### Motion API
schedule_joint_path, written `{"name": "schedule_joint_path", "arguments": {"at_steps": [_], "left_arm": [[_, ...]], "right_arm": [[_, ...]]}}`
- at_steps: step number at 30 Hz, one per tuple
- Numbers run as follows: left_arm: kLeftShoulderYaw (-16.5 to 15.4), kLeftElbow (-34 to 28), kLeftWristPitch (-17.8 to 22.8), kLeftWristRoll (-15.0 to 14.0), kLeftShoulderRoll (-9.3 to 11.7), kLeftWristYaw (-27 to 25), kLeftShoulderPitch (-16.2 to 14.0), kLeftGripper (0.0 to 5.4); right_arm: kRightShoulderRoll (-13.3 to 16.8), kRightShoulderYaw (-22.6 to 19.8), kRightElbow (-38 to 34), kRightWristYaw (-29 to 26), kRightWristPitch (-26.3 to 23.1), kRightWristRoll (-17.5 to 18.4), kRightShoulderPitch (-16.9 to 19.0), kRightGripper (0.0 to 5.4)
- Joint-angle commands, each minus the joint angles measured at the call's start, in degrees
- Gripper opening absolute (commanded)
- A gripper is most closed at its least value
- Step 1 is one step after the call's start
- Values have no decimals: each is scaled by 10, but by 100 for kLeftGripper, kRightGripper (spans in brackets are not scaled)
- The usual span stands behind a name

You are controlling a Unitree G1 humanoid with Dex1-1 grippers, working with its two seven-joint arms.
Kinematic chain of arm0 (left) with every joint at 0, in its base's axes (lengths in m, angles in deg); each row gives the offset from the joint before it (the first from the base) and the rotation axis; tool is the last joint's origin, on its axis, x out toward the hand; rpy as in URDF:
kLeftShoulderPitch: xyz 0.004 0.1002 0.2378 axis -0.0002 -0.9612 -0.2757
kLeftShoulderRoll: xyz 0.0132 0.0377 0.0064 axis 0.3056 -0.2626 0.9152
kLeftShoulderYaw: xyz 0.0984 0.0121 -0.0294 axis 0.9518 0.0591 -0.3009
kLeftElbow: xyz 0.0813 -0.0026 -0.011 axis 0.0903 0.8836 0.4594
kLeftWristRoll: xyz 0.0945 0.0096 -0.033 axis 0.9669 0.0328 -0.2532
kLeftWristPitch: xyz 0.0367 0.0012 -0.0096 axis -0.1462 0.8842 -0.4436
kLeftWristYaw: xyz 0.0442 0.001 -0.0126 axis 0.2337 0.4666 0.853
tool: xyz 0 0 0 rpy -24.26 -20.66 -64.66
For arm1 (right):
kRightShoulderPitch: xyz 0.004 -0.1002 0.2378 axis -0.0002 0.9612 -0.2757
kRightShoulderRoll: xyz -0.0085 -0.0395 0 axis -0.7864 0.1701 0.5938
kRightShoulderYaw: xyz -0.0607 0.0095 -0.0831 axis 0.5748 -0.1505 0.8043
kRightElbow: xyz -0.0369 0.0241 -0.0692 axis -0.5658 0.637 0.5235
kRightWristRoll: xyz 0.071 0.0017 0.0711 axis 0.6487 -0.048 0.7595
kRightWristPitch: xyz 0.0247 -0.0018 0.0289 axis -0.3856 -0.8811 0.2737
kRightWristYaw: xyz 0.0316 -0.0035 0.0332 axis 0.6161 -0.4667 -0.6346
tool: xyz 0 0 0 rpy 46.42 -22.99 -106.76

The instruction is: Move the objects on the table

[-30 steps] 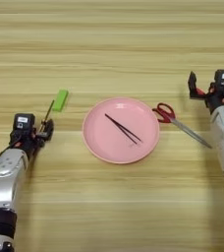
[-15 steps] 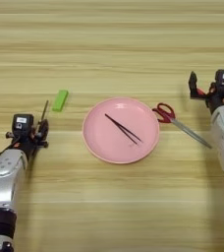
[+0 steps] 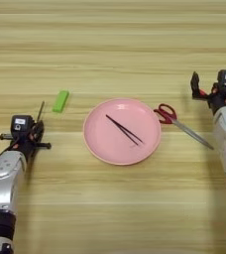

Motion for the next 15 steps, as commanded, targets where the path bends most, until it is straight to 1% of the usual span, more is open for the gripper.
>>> {"name": "schedule_joint_path", "arguments": {"at_steps": [1,6,12,15], "left_arm": [[-2,13,11,0,1,1,-19,85],[-8,-24,13,-11,0,-4,-27,85],[0,-125,37,-13,-6,-4,-54,85],[3,-173,49,-16,-10,-4,-62,85]], "right_arm": [[-3,-1,0,4,-4,5,-11,540],[-3,-1,0,4,-4,5,-11,540],[-2,0,1,5,-4,5,-11,540],[-3,0,4,5,-3,5,-12,540]]}}
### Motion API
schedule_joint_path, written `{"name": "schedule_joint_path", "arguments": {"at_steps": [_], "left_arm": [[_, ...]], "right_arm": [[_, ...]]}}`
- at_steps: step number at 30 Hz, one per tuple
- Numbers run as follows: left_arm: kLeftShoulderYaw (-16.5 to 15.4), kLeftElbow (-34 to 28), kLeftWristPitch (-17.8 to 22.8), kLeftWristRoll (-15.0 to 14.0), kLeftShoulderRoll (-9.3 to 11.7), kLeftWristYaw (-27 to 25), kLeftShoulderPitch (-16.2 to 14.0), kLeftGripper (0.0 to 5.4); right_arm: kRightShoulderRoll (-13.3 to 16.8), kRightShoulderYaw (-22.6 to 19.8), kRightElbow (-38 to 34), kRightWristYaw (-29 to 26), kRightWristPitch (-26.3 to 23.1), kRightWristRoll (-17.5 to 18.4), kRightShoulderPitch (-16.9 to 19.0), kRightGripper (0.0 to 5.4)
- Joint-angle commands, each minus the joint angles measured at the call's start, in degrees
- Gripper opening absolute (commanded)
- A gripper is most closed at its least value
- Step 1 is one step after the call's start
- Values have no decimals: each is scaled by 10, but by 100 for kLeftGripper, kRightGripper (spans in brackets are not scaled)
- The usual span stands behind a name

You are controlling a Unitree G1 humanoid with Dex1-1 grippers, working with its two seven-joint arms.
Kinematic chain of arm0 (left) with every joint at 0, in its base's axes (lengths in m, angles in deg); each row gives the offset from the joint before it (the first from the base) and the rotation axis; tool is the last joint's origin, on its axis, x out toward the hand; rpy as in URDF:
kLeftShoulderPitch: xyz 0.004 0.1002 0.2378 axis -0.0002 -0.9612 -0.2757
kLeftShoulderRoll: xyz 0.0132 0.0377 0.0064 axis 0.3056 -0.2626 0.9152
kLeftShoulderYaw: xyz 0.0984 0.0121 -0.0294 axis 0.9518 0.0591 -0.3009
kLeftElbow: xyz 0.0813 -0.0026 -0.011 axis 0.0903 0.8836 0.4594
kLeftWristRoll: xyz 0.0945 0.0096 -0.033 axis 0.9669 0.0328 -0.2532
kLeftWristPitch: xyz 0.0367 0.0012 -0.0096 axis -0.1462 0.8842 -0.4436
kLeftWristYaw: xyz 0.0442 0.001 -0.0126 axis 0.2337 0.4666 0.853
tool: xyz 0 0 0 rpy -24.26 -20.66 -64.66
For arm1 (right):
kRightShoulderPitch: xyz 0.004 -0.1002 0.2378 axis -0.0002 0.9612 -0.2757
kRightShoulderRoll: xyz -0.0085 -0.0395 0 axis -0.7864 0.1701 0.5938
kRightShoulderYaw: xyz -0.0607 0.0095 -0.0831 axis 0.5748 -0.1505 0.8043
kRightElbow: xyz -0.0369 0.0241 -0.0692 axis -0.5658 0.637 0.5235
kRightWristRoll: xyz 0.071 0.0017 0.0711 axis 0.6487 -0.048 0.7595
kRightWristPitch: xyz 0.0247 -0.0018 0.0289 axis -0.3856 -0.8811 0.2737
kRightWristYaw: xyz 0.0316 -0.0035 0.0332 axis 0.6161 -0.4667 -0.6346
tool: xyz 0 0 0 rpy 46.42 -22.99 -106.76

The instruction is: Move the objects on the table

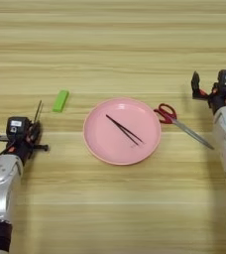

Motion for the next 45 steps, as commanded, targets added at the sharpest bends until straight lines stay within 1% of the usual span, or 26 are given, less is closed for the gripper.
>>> {"name": "schedule_joint_path", "arguments": {"at_steps": [1,9,13,15,19,22,25,28,31,34,36,45], "left_arm": [[8,-59,24,-9,-6,-2,-10,85],[39,-109,48,-6,-16,-9,-5,85],[83,-136,58,8,-13,-35,1,85],[100,-144,64,12,-13,-43,7,85],[117,-147,71,16,-13,-50,19,85],[142,-151,73,23,-10,-65,24,85],[165,-146,72,31,-12,-78,29,85],[178,-139,73,33,-16,-87,36,85],[193,-141,76,35,-16,-97,38,85],[215,-153,78,38,-12,-116,31,85],[223,-157,81,40,-10,-120,28,85],[236,-162,95,44,-3,-131,22,85]], "right_arm": [[-3,1,4,0,-3,5,-12,540],[-5,2,10,2,-1,3,-14,540],[-7,2,15,3,1,3,-16,540],[-8,3,16,4,2,3,-17,540],[-11,3,16,6,2,2,-17,540],[-12,4,14,7,1,2,-17,540],[-13,4,14,8,1,2,-16,540],[-14,4,14,9,1,2,-16,540],[-14,4,12,10,1,3,-15,540],[-15,5,10,11,0,2,-14,540],[-16,5,10,11,0,2,-14,540],[-15,5,10,12,0,3,-14,540]]}}
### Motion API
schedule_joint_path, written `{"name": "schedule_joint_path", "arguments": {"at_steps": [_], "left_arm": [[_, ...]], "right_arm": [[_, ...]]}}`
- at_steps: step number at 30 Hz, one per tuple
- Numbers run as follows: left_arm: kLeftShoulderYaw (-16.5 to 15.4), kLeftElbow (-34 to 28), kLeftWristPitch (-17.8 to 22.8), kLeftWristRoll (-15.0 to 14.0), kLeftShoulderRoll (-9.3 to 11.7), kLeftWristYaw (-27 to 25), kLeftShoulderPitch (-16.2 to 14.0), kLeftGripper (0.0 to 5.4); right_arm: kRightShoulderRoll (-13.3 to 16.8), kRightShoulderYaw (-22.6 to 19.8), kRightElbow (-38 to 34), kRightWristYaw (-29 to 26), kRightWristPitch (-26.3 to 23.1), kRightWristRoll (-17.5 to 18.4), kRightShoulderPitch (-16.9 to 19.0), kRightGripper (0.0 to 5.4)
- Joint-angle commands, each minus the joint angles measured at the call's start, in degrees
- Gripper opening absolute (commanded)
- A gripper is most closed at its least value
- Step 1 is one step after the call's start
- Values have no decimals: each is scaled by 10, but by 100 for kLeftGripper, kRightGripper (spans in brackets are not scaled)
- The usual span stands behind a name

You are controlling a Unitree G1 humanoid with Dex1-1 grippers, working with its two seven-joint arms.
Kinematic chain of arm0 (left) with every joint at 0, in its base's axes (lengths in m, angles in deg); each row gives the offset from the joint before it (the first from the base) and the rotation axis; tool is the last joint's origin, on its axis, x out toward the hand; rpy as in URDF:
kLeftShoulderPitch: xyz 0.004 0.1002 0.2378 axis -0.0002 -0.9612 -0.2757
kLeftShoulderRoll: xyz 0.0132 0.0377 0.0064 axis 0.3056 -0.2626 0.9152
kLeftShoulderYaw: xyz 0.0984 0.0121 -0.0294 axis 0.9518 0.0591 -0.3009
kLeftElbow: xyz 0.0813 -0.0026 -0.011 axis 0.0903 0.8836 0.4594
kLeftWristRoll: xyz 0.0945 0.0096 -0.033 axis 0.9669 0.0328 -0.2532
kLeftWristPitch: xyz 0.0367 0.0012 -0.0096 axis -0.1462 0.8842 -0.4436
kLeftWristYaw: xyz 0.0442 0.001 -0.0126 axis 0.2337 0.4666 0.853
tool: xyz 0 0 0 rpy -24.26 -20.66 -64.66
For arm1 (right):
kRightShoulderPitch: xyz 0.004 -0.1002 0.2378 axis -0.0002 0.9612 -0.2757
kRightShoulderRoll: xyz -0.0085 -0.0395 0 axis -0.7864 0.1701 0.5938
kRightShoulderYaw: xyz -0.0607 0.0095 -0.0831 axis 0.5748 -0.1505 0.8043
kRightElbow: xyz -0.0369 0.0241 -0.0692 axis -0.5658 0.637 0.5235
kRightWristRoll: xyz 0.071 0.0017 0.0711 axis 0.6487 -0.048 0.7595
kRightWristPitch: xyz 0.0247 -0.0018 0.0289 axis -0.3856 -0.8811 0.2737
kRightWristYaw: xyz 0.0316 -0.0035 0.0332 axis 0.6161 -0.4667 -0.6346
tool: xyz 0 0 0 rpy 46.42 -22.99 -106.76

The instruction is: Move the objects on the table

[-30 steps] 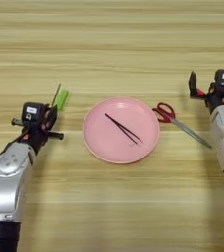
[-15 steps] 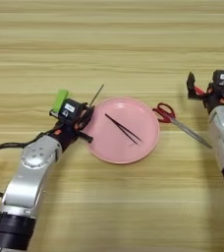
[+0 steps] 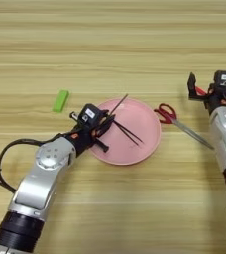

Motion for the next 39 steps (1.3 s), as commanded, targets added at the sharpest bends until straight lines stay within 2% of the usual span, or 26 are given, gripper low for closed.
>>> {"name": "schedule_joint_path", "arguments": {"at_steps": [1,33,34,39], "left_arm": [[9,-10,14,9,7,-5,-8,85],[4,-12,18,9,6,3,-10,85],[4,-11,19,10,6,3,-9,114],[4,-10,20,12,7,5,-9,159]], "right_arm": [[-4,-1,-2,5,0,3,-9,540],[-3,0,-2,6,0,4,-7,540],[-3,0,-2,6,0,4,-7,540],[-3,0,-2,7,0,4,-7,540]]}}
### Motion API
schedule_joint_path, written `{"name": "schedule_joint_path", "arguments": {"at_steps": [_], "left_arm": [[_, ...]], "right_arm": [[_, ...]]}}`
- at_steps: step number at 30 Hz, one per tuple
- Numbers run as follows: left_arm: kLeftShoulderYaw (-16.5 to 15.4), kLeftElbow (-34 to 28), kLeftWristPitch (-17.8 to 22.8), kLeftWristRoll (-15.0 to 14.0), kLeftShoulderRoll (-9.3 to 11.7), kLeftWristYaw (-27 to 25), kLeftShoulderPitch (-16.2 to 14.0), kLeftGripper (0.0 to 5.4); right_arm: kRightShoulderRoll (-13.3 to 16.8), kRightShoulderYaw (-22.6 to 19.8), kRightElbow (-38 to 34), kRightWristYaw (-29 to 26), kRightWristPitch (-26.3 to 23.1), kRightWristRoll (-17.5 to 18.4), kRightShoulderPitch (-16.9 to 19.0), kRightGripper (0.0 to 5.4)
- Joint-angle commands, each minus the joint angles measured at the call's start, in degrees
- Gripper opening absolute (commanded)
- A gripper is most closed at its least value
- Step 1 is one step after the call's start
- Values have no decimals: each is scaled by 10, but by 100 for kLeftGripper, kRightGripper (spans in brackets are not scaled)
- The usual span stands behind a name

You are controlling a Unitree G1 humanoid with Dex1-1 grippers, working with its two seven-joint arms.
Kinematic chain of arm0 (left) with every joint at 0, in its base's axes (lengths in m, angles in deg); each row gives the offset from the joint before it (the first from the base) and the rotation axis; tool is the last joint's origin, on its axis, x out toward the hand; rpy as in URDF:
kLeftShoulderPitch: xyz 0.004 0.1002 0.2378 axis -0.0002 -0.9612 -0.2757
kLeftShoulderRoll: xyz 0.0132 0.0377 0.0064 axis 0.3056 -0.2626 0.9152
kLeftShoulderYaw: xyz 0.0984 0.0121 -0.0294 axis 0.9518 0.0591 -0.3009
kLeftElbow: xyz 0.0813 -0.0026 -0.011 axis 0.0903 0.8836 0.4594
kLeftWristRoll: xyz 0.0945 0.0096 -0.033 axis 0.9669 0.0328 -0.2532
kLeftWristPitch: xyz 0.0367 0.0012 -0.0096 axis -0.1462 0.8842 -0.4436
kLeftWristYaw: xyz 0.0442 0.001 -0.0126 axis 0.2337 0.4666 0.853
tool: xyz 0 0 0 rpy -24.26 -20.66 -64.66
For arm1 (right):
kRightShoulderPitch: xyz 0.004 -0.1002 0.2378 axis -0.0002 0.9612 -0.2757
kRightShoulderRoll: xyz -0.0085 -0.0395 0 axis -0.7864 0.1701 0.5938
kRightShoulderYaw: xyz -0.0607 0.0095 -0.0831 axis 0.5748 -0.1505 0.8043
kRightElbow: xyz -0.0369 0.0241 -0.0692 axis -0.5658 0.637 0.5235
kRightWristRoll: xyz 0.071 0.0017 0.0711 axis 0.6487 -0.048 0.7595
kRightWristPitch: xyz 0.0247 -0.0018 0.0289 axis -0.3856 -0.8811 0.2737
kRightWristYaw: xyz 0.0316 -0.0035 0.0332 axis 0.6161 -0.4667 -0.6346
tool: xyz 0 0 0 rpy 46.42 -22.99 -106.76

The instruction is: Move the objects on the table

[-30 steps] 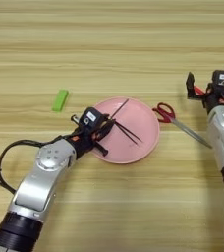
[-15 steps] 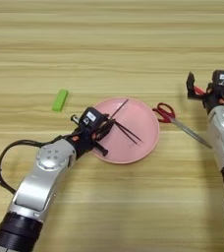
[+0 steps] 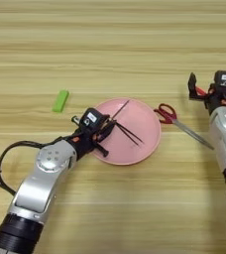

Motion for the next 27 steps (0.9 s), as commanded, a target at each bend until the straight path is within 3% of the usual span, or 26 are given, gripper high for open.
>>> {"name": "schedule_joint_path", "arguments": {"at_steps": [1,15,27], "left_arm": [[-2,-5,8,8,5,3,-2,170],[-7,-1,8,10,3,8,0,288],[-30,14,-2,10,-3,24,9,401]], "right_arm": [[-3,-1,-2,1,0,4,-7,540],[-2,-1,-2,1,0,4,-7,540],[-1,-1,1,0,0,4,-7,540]]}}
